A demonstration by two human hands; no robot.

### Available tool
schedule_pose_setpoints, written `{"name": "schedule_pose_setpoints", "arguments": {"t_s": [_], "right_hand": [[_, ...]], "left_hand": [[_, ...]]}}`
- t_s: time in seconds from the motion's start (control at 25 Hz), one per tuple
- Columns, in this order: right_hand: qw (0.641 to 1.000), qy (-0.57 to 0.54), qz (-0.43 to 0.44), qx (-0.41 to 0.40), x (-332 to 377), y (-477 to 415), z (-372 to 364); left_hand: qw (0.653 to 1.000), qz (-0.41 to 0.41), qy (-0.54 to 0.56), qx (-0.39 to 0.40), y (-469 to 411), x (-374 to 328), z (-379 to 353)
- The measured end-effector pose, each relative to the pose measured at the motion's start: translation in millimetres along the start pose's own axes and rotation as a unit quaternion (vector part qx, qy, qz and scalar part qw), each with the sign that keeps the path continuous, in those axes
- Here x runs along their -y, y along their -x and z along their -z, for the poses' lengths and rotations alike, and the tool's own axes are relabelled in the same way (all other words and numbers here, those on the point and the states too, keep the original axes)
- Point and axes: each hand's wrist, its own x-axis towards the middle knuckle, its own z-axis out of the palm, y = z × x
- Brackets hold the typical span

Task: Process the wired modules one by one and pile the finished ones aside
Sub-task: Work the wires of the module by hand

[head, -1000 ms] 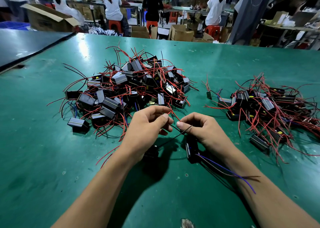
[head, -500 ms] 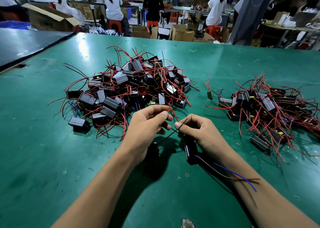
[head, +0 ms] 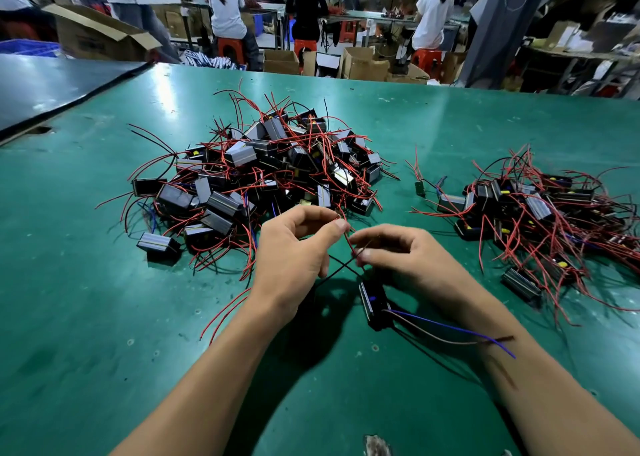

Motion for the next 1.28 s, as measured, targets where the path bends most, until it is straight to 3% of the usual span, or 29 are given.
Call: {"name": "schedule_pose_setpoints", "arguments": {"t_s": [0.2,0.4,0.6,0.84,1.12,1.28], "right_hand": [[0.991,0.007,0.117,-0.072,13,5,16],[0.967,0.153,0.175,-0.104,7,4,-2],[0.969,0.152,0.161,-0.113,12,6,0],[0.986,0.112,0.055,-0.114,14,3,-2],[0.977,0.105,0.152,-0.109,14,6,9],[0.977,0.136,0.150,-0.067,9,5,8]], "left_hand": [[0.994,-0.039,-0.098,0.026,3,0,-1],[0.978,-0.094,-0.178,0.059,8,1,-5],[0.977,-0.111,-0.171,0.069,9,0,-6],[0.974,-0.114,-0.182,0.068,9,0,-7],[0.993,0.001,-0.075,0.087,3,0,0],[0.991,-0.001,-0.055,0.120,2,2,2]]}}
